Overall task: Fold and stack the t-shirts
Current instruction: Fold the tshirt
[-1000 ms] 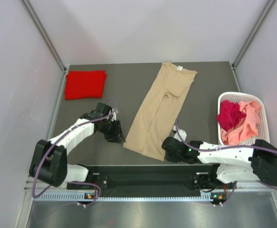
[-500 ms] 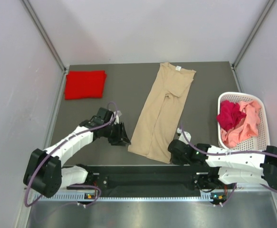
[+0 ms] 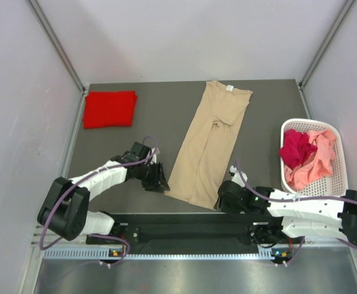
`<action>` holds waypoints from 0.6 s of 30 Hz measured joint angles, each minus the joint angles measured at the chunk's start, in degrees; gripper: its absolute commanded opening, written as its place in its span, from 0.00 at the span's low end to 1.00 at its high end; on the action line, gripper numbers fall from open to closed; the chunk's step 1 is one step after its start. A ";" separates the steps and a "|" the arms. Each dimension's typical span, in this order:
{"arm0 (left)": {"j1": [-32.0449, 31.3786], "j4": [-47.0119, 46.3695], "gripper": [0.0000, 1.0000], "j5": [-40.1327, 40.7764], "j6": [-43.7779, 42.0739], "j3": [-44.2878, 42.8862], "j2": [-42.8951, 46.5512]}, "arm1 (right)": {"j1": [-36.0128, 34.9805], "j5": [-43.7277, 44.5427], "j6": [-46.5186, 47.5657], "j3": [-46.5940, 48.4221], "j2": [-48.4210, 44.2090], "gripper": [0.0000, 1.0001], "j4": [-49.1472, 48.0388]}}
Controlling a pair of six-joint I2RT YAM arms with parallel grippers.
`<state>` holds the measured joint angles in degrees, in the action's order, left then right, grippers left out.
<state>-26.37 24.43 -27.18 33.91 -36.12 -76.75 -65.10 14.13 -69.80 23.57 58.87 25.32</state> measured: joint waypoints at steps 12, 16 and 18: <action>-0.44 -3.41 0.32 -0.04 0.00 1.75 -3.28 | 0.00 -0.48 -4.35 -1.09 0.22 0.29 -2.91; -0.70 -3.89 0.00 -0.37 0.28 1.79 -3.69 | 0.00 -0.52 -4.33 -1.46 0.31 0.04 -2.97; -0.87 -4.17 0.00 -0.59 0.28 1.79 -4.24 | 0.00 -0.52 -4.74 -1.79 0.22 0.00 -2.67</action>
<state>-27.24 20.25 -27.77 34.20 -34.33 -80.99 -65.10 13.61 -74.54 21.78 59.09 22.65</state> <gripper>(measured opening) 0.024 0.046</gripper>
